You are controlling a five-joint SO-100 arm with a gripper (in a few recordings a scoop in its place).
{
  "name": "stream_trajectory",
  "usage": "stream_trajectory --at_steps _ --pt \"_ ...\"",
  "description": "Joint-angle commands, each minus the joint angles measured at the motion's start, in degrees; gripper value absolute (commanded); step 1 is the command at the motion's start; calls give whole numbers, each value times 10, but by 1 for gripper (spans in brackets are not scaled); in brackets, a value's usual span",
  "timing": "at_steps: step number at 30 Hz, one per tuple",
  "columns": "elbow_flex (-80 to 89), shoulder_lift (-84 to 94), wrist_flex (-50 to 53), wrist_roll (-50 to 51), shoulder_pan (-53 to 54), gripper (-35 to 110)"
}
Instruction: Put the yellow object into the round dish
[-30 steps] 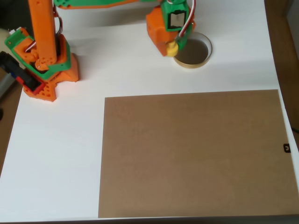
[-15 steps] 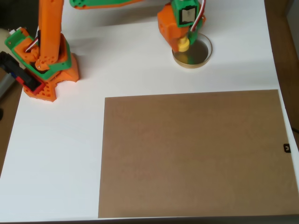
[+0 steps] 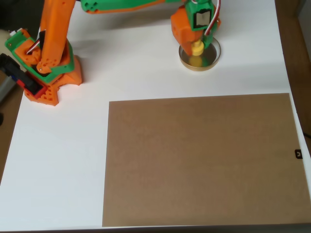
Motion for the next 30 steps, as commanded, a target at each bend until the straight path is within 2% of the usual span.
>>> stream_trajectory --at_steps 1,7,17,25,30 --pt "-36 19 9 -4 -4 13" --pt "-37 20 23 -4 -4 23" --pt "-5 104 62 -15 2 24" --pt "161 279 74 -71 46 24" --pt "281 403 76 -112 111 24"
